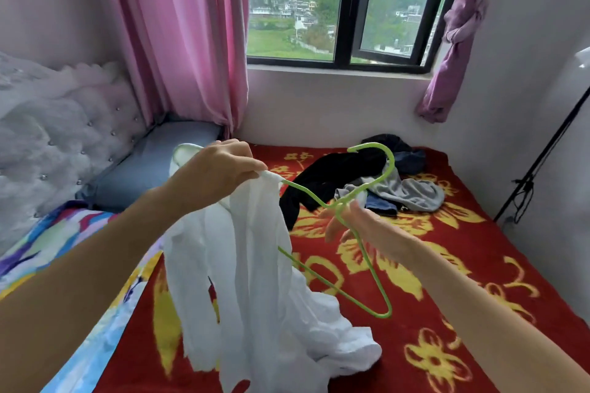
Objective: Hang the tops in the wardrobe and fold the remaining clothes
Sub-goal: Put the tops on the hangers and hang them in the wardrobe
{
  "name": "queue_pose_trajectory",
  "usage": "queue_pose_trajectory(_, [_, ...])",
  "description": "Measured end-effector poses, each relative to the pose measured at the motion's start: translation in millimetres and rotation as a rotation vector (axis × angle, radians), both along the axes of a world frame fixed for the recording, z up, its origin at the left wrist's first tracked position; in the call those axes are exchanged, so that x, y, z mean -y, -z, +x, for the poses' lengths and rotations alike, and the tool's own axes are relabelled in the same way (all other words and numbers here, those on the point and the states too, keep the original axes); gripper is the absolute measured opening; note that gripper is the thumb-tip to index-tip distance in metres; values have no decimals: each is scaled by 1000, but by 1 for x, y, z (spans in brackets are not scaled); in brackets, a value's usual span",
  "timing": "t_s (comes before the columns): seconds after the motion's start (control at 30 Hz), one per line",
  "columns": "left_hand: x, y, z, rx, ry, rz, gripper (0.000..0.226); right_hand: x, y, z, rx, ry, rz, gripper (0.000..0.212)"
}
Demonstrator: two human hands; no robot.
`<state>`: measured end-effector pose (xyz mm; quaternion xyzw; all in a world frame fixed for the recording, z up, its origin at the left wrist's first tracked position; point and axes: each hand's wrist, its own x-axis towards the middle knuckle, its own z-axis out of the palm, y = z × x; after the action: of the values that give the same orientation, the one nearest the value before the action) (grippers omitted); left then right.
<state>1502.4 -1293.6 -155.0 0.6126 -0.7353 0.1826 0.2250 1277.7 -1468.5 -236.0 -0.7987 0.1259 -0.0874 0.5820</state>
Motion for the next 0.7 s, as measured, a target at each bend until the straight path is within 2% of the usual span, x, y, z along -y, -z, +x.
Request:
queue_pose_trajectory(0.03, [-3, -6, 6, -62, 5, -32, 26, 14, 1, -9, -63, 18, 23, 89])
queue_pose_trajectory(0.1, [-11, -18, 19, -206, 0, -112, 25, 39, 8, -25, -138, 188, 113, 102])
queue_pose_trajectory(0.13, [-14, -23, 24, -263, -8, -145, 24, 48, 17, -30, -172, 279, 143, 97])
queue_pose_trajectory(0.17, [-14, -27, 29, -286, -13, -168, 22, 52, 26, -30, -186, 336, 177, 79])
queue_pose_trajectory(0.23, [-13, -34, 33, -250, -28, -176, 24, 48, 45, -21, -160, 365, 238, 29])
queue_pose_trajectory(0.27, [-13, -37, 34, -217, -38, -173, 26, 43, 51, -13, -123, 362, 279, 21])
queue_pose_trajectory(0.33, [-17, -42, 42, -159, -80, -159, 25, 36, 62, 2, -37, 400, 377, 21])
queue_pose_trajectory(0.43, [-31, -53, 50, -134, -152, -175, 25, 23, 77, 21, 53, 596, 574, 21])
queue_pose_trajectory(0.47, [-37, -56, 52, -162, -180, -190, 25, 15, 82, 29, 16, 621, 539, 21])
queue_pose_trajectory(0.53, [-42, -59, 51, -231, -230, -223, 25, -13, 88, 45, -107, 502, 304, 26])
queue_pose_trajectory(0.57, [-45, -59, 51, -266, -256, -239, 26, -32, 87, 56, -137, 401, 180, 36])
queue_pose_trajectory(0.63, [-47, -56, 49, -326, -290, -273, 28, -71, 89, 76, -106, 302, -68, 76])
queue_pose_trajectory(0.67, [-49, -56, 47, -354, -301, -281, 29, -88, 91, 84, -68, 307, -210, 88])
queue_pose_trajectory(0.7, [-52, -56, 46, -380, -317, -284, 29, -102, 93, 92, -46, 329, -356, 87])
